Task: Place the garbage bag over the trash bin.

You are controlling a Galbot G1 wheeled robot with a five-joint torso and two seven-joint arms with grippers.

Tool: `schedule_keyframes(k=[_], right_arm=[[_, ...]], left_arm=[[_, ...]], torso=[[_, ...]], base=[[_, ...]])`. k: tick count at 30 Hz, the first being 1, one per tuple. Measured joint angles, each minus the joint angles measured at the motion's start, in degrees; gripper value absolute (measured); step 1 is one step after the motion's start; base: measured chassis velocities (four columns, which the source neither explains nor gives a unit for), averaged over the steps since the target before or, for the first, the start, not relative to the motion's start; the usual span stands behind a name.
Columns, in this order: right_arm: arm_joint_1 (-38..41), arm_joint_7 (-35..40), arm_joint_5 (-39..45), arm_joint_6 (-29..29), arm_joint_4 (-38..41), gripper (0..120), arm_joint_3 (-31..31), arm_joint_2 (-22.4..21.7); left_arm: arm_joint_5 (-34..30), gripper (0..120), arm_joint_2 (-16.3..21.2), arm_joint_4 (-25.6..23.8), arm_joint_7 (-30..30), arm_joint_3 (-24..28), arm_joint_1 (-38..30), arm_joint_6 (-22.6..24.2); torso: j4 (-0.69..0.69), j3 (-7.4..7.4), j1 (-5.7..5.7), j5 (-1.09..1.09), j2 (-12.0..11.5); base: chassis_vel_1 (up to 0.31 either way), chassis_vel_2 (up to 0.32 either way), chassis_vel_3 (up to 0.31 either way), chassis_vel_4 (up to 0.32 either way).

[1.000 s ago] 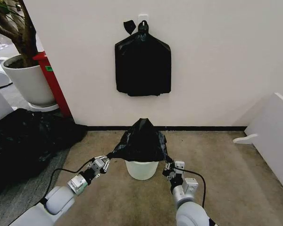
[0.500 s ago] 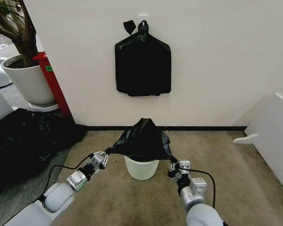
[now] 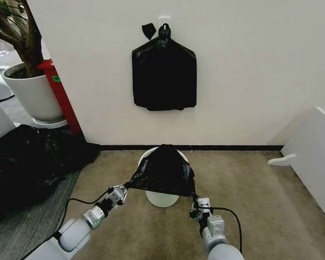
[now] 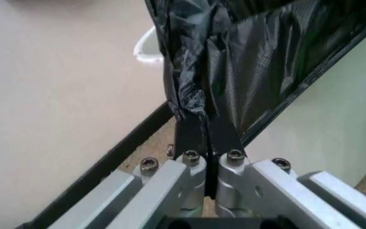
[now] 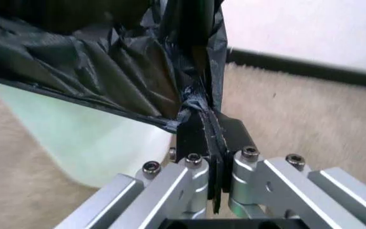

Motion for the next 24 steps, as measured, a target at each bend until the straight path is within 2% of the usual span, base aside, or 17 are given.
schedule_keyframes(k=[1,6,8,15,21,23,24], right_arm=[[0.00,0.00,0.00,0.00,0.00,0,0.00,0.00],[1.51,-3.74,-11.85,6.90,-8.35,0,2.45,1.78],[1.85,-4.92,-14.21,8.06,-10.95,0,3.20,2.15],[2.79,-7.07,-12.61,9.49,-14.50,0,4.89,2.81],[2.32,-8.64,-11.72,12.77,-13.13,0,5.45,2.35],[1.96,-8.97,-11.98,13.56,-12.47,3,5.57,2.03],[1.57,-9.34,-12.18,14.20,-11.81,8,5.65,1.67]], left_arm=[[0.00,0,0.00,0.00,0.00,0.00,0.00,0.00],[0.24,0,-2.60,1.29,-1.38,0.07,-0.25,0.11],[0.48,0,-3.22,1.61,-1.68,0.08,-0.24,0.39],[0.99,0,-4.45,2.16,-2.96,0.09,0.38,1.79],[-0.56,0,-4.34,1.04,-3.72,-0.23,1.24,1.94],[-0.94,0,-4.16,0.61,-3.99,-0.36,1.48,1.94],[-1.24,1,-3.93,0.09,-4.33,-0.53,1.76,1.97]], torso=[[0.00,0.00,0.00,0.00,0.00],[0.00,0.00,0.00,0.01,0.00],[0.00,0.00,0.00,0.00,0.00],[0.00,0.00,0.00,0.00,0.00],[0.00,0.00,0.00,0.00,0.00],[0.00,0.00,0.00,0.00,0.00],[0.00,0.00,0.00,0.00,0.00]], base=[[0.000,0.000,0.000,0.000],[0.000,0.000,0.000,0.000],[0.000,0.000,0.000,0.000],[0.000,0.000,0.000,0.000],[0.000,0.000,0.000,0.000],[0.000,0.000,0.000,0.000],[0.000,0.000,0.000,0.000]])
